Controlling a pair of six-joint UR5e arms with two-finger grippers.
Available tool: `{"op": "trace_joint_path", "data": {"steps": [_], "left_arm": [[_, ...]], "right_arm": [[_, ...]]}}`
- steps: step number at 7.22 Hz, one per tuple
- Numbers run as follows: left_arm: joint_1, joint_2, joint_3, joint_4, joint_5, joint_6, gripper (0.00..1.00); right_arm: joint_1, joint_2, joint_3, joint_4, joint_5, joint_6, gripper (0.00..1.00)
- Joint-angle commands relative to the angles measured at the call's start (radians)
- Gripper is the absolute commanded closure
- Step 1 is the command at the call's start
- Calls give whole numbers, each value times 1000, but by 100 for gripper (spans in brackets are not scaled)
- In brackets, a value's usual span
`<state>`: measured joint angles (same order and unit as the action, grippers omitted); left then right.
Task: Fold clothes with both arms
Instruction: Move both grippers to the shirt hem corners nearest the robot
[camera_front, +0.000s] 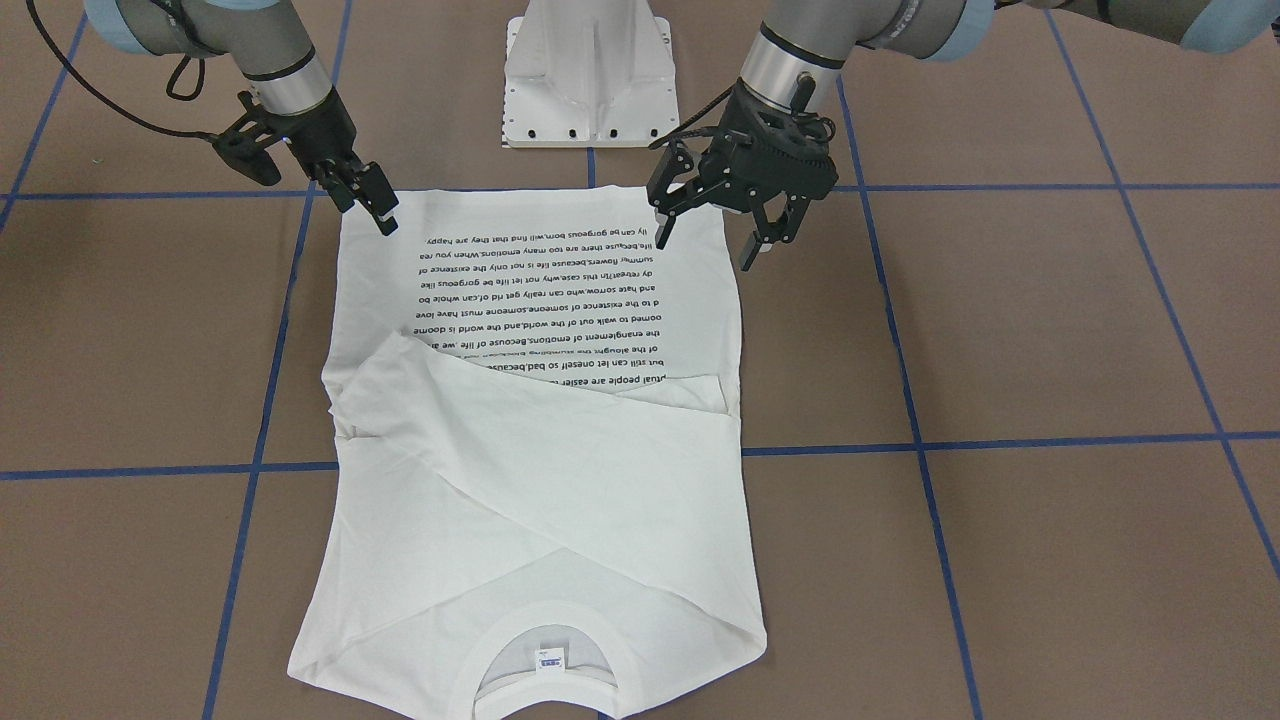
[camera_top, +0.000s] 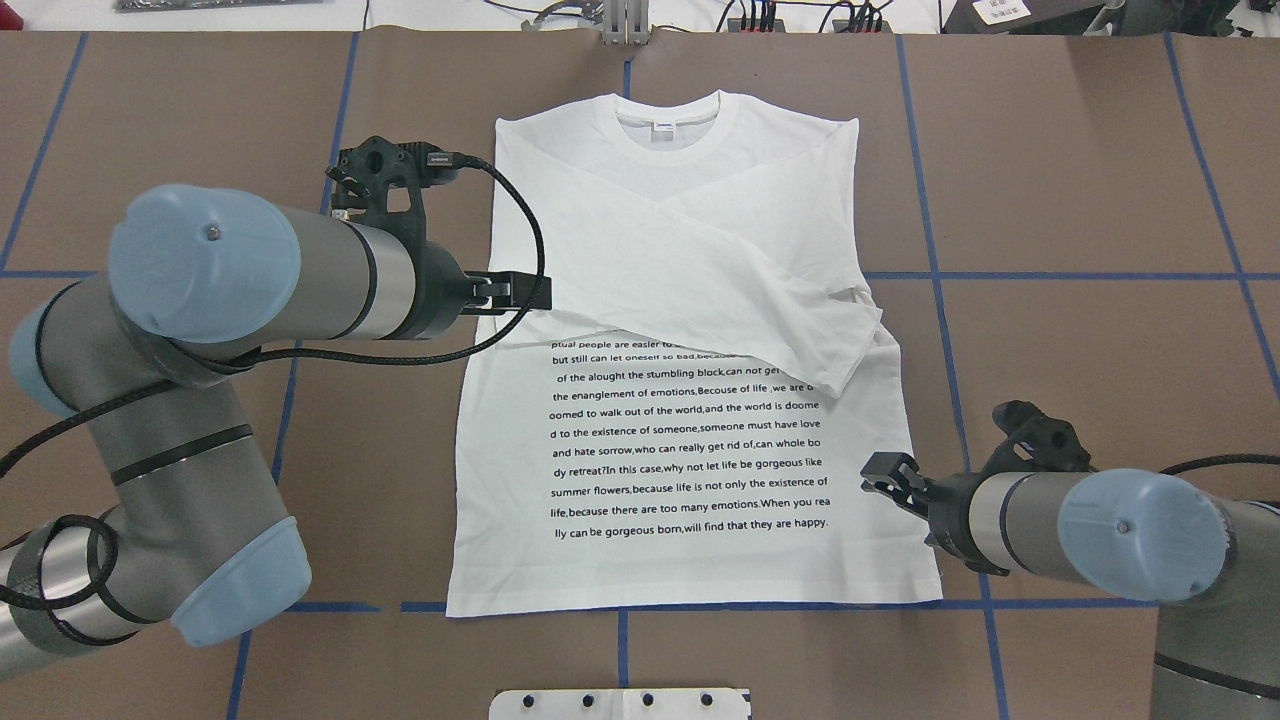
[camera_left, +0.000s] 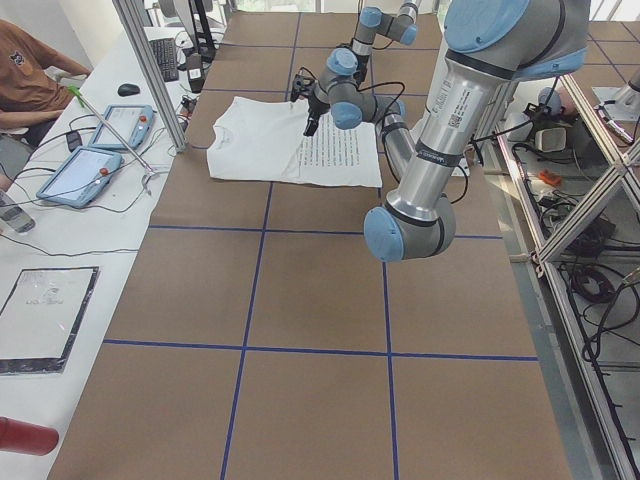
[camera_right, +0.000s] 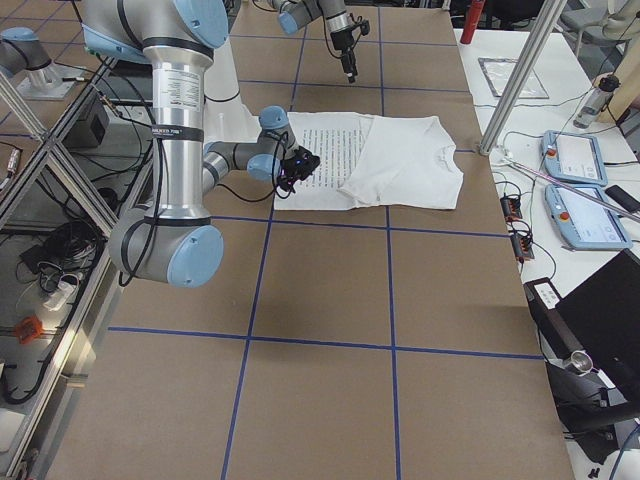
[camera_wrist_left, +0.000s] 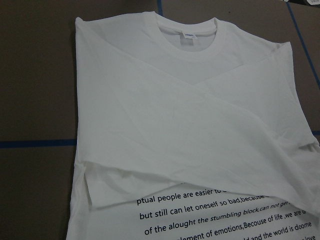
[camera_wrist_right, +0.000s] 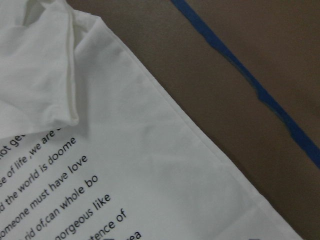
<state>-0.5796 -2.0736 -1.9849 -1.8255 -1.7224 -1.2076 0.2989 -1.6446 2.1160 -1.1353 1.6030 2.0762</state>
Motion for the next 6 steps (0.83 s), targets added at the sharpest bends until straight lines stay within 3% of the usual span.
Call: {"op": "trace_joint_path", "data": {"steps": [1,6], "left_arm": [[3,1,-5,0,6,-6,1],[3,3,-12,0,9,-7,1]], "right_arm": [[-64,-58,4,-1,-17,61,11],[-115,-84,-5,-3,-14,68,19]]}}
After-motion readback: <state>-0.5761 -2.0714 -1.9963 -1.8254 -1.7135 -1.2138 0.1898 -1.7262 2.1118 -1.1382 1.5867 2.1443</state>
